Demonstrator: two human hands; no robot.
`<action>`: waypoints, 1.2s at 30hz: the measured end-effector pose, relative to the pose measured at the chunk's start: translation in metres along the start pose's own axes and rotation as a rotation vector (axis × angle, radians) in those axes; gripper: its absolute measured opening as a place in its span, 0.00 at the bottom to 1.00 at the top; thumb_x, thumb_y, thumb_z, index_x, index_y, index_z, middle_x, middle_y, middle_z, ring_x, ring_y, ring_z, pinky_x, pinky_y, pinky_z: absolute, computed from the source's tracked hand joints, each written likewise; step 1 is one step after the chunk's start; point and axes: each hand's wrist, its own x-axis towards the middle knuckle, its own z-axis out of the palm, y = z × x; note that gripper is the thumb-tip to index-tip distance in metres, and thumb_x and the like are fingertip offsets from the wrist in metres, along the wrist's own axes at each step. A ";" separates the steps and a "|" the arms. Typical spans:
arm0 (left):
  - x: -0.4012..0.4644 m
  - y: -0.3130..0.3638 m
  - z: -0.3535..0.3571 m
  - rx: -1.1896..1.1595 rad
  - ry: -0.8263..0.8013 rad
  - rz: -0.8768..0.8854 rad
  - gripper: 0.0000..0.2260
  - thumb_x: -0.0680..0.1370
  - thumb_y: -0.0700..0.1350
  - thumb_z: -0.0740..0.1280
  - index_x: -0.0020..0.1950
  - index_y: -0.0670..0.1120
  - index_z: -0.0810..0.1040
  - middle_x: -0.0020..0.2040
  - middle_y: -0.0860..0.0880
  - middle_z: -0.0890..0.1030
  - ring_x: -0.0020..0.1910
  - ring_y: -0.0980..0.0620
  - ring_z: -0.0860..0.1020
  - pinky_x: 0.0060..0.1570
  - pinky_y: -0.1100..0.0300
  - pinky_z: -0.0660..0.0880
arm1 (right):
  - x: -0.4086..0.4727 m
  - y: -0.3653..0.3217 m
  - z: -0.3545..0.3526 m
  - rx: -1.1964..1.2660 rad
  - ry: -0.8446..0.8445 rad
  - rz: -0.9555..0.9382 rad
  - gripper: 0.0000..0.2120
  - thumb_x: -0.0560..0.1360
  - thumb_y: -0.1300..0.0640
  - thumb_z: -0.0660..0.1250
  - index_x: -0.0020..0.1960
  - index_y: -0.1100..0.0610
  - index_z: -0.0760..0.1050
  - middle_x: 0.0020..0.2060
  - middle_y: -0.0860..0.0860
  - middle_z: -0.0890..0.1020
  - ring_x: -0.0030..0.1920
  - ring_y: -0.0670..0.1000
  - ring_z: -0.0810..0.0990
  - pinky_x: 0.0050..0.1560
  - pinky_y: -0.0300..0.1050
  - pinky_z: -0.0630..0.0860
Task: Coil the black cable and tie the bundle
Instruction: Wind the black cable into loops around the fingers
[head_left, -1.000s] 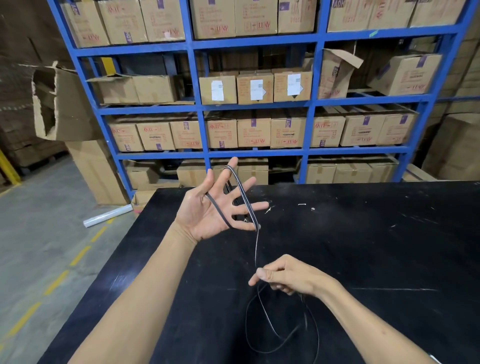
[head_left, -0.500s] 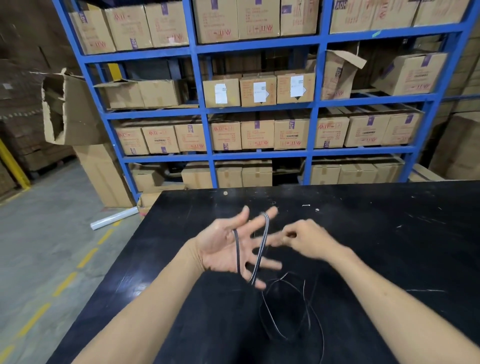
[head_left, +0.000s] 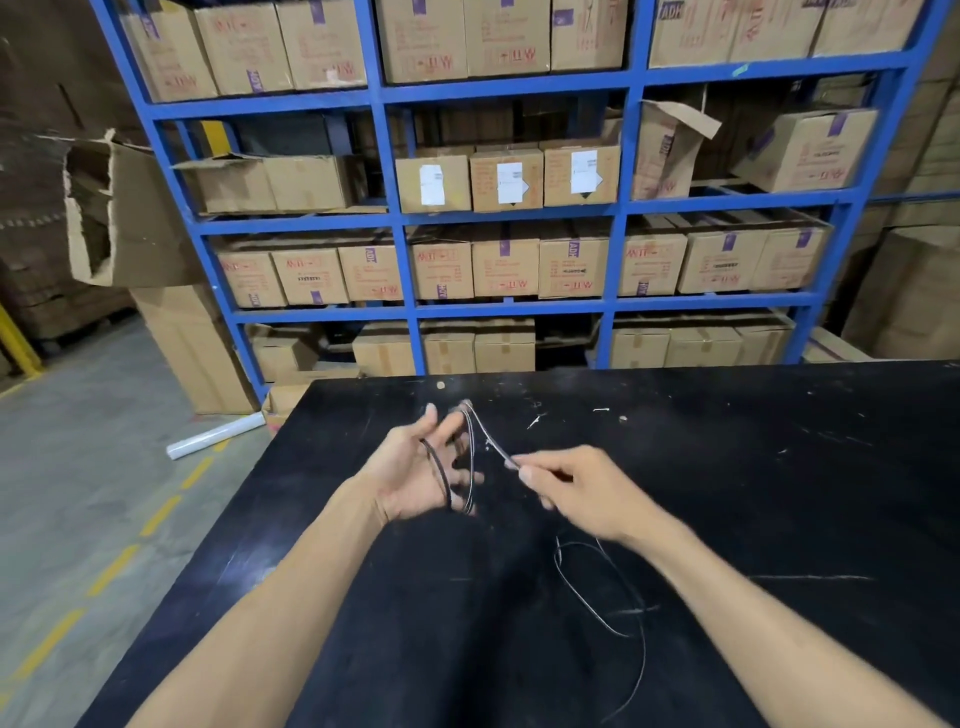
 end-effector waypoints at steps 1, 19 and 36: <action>-0.001 0.005 0.000 -0.054 -0.021 0.061 0.23 0.82 0.64 0.52 0.74 0.60 0.72 0.70 0.48 0.74 0.67 0.30 0.71 0.63 0.27 0.63 | -0.008 0.009 0.013 0.145 -0.040 0.040 0.11 0.83 0.51 0.67 0.61 0.47 0.87 0.27 0.44 0.78 0.25 0.40 0.72 0.31 0.31 0.69; -0.009 -0.014 0.045 0.286 -0.522 -0.520 0.26 0.82 0.66 0.47 0.80 0.63 0.58 0.82 0.55 0.55 0.74 0.21 0.53 0.71 0.29 0.51 | 0.048 0.000 -0.063 -0.520 -0.327 0.123 0.19 0.57 0.30 0.78 0.36 0.44 0.86 0.31 0.46 0.86 0.32 0.46 0.80 0.37 0.43 0.80; 0.011 0.027 0.013 -0.065 -0.072 0.123 0.24 0.83 0.62 0.51 0.77 0.59 0.67 0.75 0.46 0.68 0.72 0.23 0.65 0.69 0.22 0.51 | -0.006 0.016 0.002 0.235 -0.227 0.079 0.12 0.83 0.50 0.64 0.59 0.44 0.86 0.29 0.48 0.75 0.28 0.45 0.70 0.31 0.39 0.71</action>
